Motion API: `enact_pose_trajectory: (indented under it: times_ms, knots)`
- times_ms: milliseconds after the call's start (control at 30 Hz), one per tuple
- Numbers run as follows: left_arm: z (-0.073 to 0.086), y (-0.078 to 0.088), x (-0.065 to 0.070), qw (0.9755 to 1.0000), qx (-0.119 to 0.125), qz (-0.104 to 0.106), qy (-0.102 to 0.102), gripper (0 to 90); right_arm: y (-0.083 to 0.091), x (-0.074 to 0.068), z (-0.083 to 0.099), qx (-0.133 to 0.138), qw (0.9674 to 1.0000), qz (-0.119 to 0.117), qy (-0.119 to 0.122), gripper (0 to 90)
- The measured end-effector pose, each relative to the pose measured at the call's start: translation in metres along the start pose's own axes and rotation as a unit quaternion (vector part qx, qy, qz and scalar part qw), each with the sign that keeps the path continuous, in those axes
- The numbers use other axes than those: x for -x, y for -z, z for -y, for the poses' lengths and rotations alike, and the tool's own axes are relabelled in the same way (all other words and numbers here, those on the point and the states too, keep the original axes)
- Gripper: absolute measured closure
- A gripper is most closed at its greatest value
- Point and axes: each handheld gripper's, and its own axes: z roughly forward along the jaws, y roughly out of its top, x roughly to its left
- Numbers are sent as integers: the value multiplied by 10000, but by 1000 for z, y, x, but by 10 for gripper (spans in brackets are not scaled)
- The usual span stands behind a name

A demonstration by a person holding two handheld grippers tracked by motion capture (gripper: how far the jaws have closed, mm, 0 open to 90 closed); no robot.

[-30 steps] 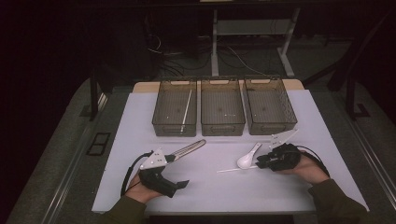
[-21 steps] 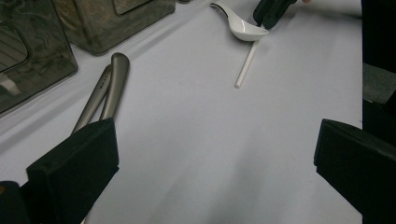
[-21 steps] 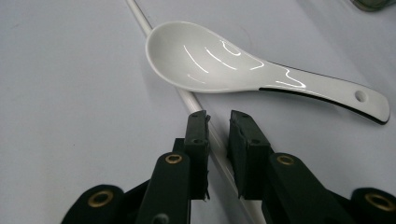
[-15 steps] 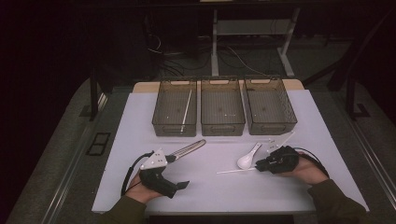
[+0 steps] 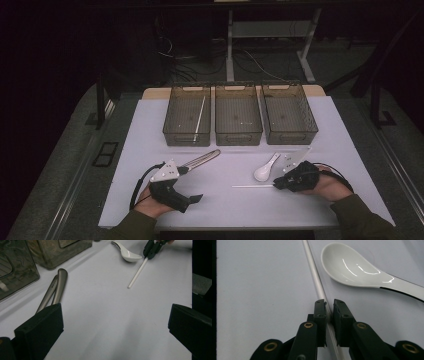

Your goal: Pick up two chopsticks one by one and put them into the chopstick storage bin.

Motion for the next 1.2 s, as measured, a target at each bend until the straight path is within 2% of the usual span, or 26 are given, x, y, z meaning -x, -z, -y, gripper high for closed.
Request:
enact_pose_trajectory:
  times_ms: [33,167,200,333,567,667,700,900,1067,1100,1167,1200]
  knots:
    - [0,0,0,10000,-1,1,4,0,0,-1,0,-15,10000,-34,-14,814]
    - [0,0,0,10000,-22,9,-9,0,0,-7,-1,-30,9998,-44,188,826]
    - [0,0,0,10000,-9,6,-11,0,-1,-8,-1,-33,9997,-119,215,826]
    - [0,0,0,10000,-32,12,-5,0,-1,-14,-2,-84,9990,31,438,827]
    - [-1,-1,1,10000,-31,25,-15,0,-1,-14,-1,-55,9991,-6,421,841]
    - [-1,0,1,10000,-23,18,-23,0,0,-13,-1,-53,9995,-31,324,843]
    - [-1,0,1,10000,-15,20,-15,0,0,-12,-1,-20,9993,-34,371,843]
    - [-1,0,1,10000,-13,18,-24,0,5,-10,-3,237,9994,-154,177,843]
    - [-1,1,1,10000,-11,8,-22,0,11,-8,-6,476,9987,-158,-78,843]
    - [-1,1,1,10000,-11,4,-18,0,12,-8,-6,567,9979,-192,-230,843]
    - [-1,1,0,10000,0,-2,-5,0,15,-5,-7,666,9972,-126,-318,843]
    - [-1,1,0,10000,-1,-3,-4,0,17,-5,-8,730,9962,-161,-446,843]
